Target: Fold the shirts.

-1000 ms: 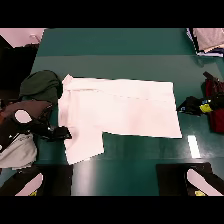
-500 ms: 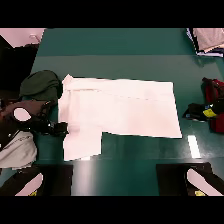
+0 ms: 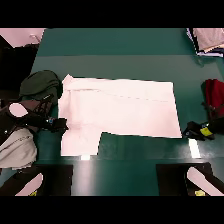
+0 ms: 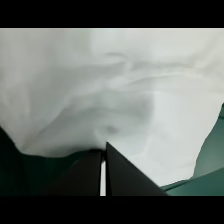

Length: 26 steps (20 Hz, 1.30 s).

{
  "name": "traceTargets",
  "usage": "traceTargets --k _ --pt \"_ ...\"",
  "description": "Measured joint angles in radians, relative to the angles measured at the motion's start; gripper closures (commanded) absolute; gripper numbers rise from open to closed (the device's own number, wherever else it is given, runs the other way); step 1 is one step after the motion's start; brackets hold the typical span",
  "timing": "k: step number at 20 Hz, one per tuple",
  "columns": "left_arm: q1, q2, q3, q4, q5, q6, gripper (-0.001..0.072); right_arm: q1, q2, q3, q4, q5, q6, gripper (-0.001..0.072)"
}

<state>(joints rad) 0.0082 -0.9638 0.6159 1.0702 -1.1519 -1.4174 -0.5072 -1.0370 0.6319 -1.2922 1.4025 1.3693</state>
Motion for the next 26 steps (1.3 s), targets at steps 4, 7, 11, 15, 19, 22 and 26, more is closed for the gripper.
traceTargets --k 4,7,11,15,19,22,26 --pt "0.000 0.000 0.002 -0.005 0.005 0.002 0.0683 -0.023 -0.001 -0.058 0.031 -0.056 -0.009 0.0381" --pt "0.000 0.000 0.002 -0.005 0.006 0.003 0.0682 -0.027 -0.002 -0.072 0.084 -0.085 -0.017 0.0406" --pt "0.000 0.000 0.002 -0.005 0.007 0.004 0.0682 -0.029 -0.003 -0.079 0.112 -0.124 -0.028 0.0696" --pt "0.000 0.000 0.002 -0.004 0.002 0.008 0.0684 -0.029 -0.002 -0.053 0.095 -0.095 -0.047 0.0697" --pt "-0.024 0.001 0.002 -0.002 -0.056 0.010 0.0685 -0.029 0.008 0.040 -0.009 0.021 -0.052 0.0698" --pt "-0.132 0.002 0.002 -0.002 -0.100 -0.006 0.0684 -0.029 0.065 0.087 -0.126 0.115 -0.053 0.0698" --pt "-0.282 0.002 0.015 -0.014 -0.142 -0.049 0.0683 -0.029 0.178 0.108 -0.238 0.191 -0.052 0.0698"
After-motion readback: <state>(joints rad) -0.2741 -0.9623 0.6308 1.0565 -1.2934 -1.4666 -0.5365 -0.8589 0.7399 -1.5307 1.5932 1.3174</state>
